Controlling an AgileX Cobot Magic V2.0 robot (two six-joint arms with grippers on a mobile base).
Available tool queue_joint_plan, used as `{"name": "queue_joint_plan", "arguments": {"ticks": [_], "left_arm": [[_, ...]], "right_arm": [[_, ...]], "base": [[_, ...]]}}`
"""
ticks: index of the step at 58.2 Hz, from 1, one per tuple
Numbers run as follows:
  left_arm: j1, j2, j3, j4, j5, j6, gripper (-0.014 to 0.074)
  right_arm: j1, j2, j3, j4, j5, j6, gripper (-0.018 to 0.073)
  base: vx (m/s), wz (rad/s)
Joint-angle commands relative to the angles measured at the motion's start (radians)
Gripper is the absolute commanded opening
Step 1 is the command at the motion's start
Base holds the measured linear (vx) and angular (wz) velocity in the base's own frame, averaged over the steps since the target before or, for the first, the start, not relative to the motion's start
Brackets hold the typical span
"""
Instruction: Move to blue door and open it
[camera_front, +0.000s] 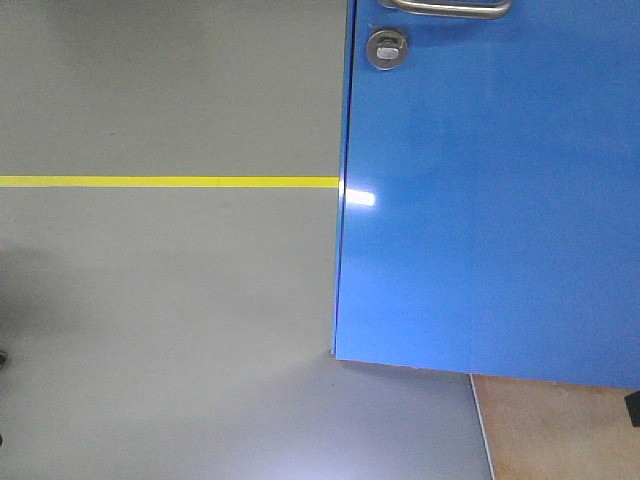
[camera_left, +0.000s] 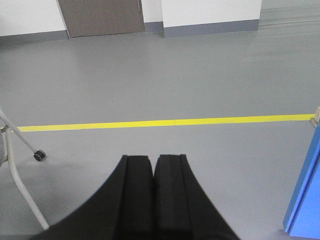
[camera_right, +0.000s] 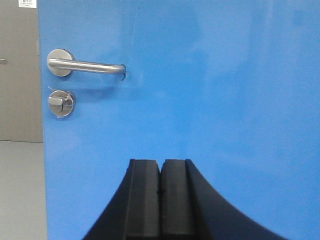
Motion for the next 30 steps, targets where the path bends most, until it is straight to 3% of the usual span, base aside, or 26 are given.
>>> {"name": "queue_joint_plan", "arguments": {"ticks": [1, 30], "left_arm": [[0.000, -0.015, 0.001, -0.005, -0.079, -0.003, 0.0070], [0.000, -0.015, 0.001, -0.005, -0.079, -0.003, 0.0070]], "right_arm": [[0.002, -0.017, 0.020, 0.000, -0.074, 0.000, 0.0002], [0.002, -0.017, 0.020, 0.000, -0.074, 0.000, 0.0002]], "base": [[0.00, 0.00], [0.00, 0.00]]}}
